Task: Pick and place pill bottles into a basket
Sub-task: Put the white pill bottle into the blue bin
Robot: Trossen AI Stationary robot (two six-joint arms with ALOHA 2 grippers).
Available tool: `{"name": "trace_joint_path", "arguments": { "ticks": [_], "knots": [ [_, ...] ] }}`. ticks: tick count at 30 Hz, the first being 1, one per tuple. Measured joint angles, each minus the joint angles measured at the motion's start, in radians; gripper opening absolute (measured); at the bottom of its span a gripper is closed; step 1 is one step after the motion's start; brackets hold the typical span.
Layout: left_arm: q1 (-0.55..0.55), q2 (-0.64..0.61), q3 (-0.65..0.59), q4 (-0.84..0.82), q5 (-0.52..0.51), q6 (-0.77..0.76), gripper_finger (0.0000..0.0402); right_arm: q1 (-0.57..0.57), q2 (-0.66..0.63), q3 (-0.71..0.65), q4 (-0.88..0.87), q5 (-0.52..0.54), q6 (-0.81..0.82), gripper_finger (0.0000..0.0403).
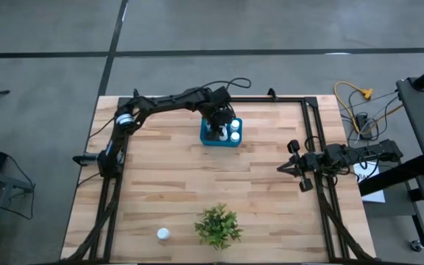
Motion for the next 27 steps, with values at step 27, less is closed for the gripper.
{"name": "trace_joint_path", "arguments": {
  "ticks": [27],
  "knots": [
    [-0.015,0.018,0.003,-0.010,-0.054,-0.001,0.0142,0.000,0.000,0.000,0.000,0.000,-0.001,0.0012]
  ]
}}
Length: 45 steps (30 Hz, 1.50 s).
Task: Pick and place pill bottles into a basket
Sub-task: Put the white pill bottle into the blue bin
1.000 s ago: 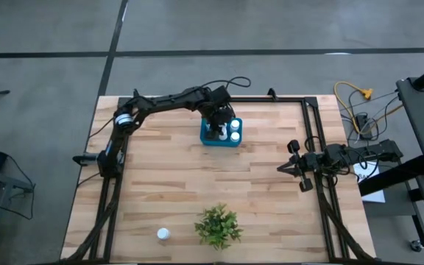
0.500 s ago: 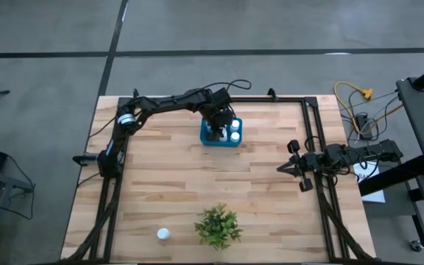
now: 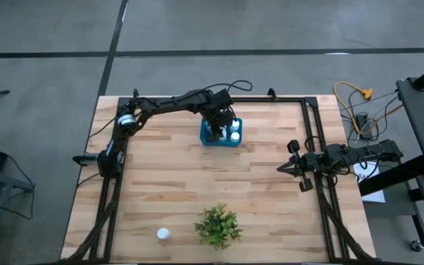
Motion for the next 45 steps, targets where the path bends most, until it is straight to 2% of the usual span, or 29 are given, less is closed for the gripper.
{"name": "trace_joint_path", "arguments": {
  "ticks": [30,45],
  "knots": [
    [-0.028,0.000,-0.009,0.002,-0.015,-0.026,0.0142,0.000,0.000,0.000,0.000,0.000,0.000,0.0012],
    [-0.034,0.056,-0.007,0.011,-0.020,-0.025,0.0142,0.000,0.001,0.000,-0.001,-0.001,0.000,0.0012]
  ]
}}
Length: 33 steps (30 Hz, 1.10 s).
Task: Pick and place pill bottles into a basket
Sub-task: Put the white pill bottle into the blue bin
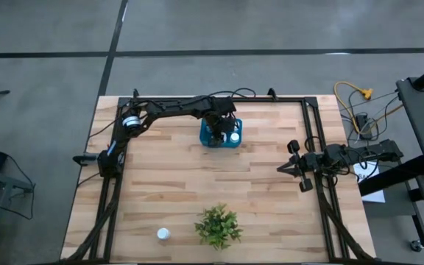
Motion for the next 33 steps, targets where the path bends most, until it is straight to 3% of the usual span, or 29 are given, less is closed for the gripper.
{"name": "trace_joint_path", "arguments": {
  "ticks": [7,15,33],
  "knots": [
    [0.000,0.000,0.002,0.001,0.000,-0.001,0.0142,0.000,0.000,0.000,0.000,0.001,0.000,0.0012],
    [0.000,-0.001,0.000,0.005,0.000,-0.010,0.0202,0.000,-0.001,0.000,0.000,0.001,0.001,0.0012],
    [-0.006,-0.009,0.034,-0.008,-0.003,-0.026,0.0210,0.000,-0.001,0.000,0.000,0.001,0.000,0.0012]
  ]
}}
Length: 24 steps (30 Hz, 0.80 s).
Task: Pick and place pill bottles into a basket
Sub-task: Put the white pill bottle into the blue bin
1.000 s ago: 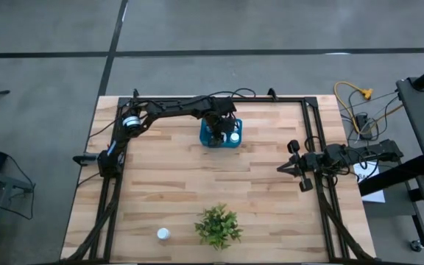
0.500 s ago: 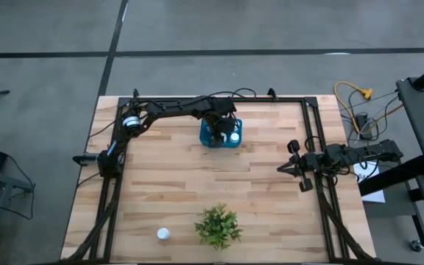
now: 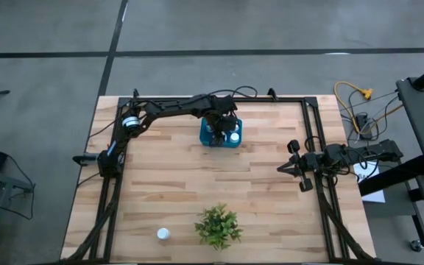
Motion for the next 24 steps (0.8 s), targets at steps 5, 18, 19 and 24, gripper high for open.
{"name": "trace_joint_path", "arguments": {
  "ticks": [5,18,19,24],
  "knots": [
    [0.000,-0.001,0.032,-0.059,-0.001,0.000,0.0210,0.000,0.000,0.000,0.000,0.000,-0.001,0.0012],
    [-0.007,-0.099,0.109,-0.163,-0.004,-0.002,0.0210,0.000,0.001,0.000,0.000,0.000,-0.001,0.0012],
    [-0.007,-0.120,0.109,-0.163,-0.004,-0.002,0.0210,0.000,0.001,0.000,0.000,0.000,0.000,0.0012],
    [-0.007,-0.239,0.086,-0.164,-0.004,-0.016,0.0210,0.000,0.000,0.000,0.000,-0.001,0.000,0.0012]
  ]
}}
